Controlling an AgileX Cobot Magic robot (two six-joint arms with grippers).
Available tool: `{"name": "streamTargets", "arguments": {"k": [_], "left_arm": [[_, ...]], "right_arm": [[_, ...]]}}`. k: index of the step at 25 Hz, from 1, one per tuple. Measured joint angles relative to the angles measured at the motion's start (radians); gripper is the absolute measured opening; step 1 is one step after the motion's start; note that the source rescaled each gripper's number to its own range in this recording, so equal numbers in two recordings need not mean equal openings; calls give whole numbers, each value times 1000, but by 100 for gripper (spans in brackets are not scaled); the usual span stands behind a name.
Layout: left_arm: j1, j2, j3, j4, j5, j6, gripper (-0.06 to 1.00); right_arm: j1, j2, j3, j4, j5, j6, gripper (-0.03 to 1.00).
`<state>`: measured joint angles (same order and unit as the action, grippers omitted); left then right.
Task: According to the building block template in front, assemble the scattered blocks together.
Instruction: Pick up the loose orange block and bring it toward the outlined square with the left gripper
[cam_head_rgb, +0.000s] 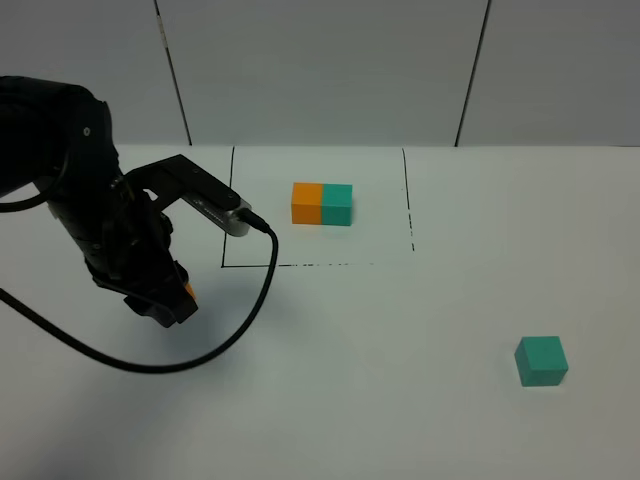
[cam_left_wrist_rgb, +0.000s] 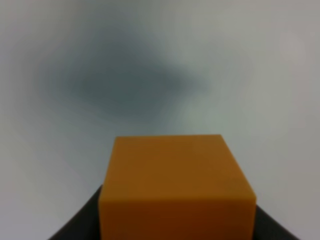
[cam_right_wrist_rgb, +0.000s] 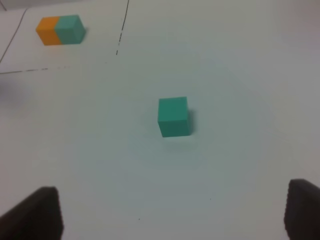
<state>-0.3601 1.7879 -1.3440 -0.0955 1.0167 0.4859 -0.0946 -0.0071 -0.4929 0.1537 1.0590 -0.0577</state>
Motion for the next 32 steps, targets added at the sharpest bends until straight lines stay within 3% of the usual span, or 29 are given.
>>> {"name": "streamTargets", "arguments": {"k": [4, 10, 17, 25, 32], "left_arm": [[-61, 0, -25, 2, -12, 136, 0], [-116, 15, -31, 32, -40, 207, 0], [-140, 89, -44, 50, -47, 372, 0], [-150, 239, -229, 78, 10, 403, 0], [-217, 415, -417, 79, 71, 438, 0]], "right_arm": [[0, 0, 0, 0, 0, 0, 77], [0, 0, 0, 0, 0, 0, 77], [0, 0, 0, 0, 0, 0, 77], [0, 0, 0, 0, 0, 0, 77], [0, 0, 0, 0, 0, 0, 77]]}}
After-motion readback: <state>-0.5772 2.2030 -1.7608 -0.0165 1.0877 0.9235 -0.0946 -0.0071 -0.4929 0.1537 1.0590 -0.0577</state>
